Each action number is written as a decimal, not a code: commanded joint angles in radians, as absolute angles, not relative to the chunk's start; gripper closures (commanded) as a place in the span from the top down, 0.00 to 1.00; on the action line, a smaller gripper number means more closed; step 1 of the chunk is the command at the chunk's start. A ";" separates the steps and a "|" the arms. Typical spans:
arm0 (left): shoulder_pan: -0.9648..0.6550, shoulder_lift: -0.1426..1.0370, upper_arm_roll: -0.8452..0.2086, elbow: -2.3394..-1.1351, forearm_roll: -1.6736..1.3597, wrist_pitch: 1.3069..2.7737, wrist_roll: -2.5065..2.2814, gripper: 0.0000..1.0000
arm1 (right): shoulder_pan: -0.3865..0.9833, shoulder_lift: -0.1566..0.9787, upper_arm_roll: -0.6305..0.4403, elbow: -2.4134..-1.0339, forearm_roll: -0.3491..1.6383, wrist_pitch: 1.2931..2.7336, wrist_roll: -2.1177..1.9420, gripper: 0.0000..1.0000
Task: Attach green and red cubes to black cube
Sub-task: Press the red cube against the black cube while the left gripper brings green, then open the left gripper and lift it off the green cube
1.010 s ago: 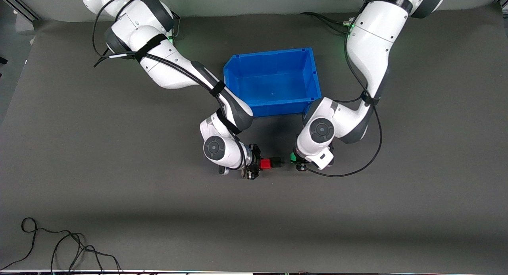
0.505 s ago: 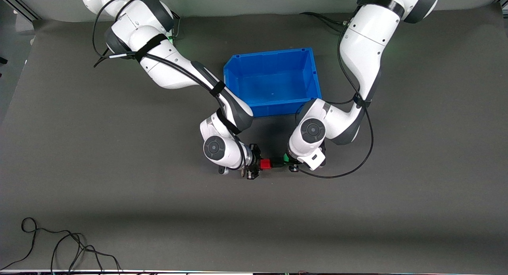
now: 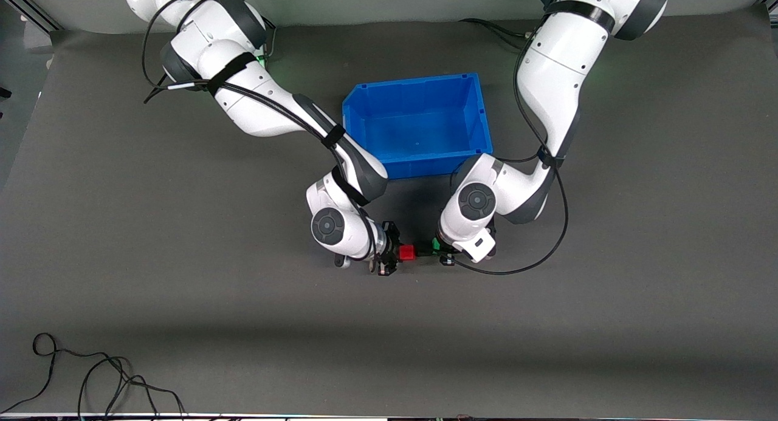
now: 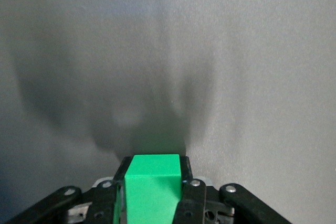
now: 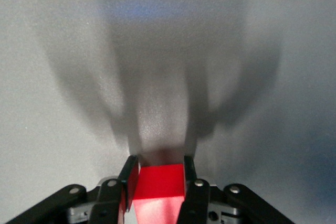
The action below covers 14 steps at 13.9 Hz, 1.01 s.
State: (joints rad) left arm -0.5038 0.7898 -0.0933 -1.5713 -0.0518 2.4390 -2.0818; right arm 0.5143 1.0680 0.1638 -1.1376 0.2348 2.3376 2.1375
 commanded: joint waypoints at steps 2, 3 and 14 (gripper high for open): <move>-0.540 0.808 -0.080 -1.540 -0.035 2.439 -2.091 1.00 | 0.526 1.094 0.153 -1.104 0.238 2.349 2.160 0.13; -0.538 0.808 -0.080 -1.540 -0.035 2.438 -2.092 1.00 | 0.526 1.094 0.153 -1.104 0.238 2.349 2.160 0.13; -0.401 0.790 -0.051 -1.358 -0.032 2.240 -2.075 1.00 | 0.526 1.080 0.153 -1.111 0.224 2.324 2.164 0.13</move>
State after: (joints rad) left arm -0.4228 0.7879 -0.0474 -1.4118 -0.0458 2.2981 -2.0760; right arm 0.5143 1.0689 0.1636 -1.1364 0.2341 2.3393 2.1379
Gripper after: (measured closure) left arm 0.000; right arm 0.608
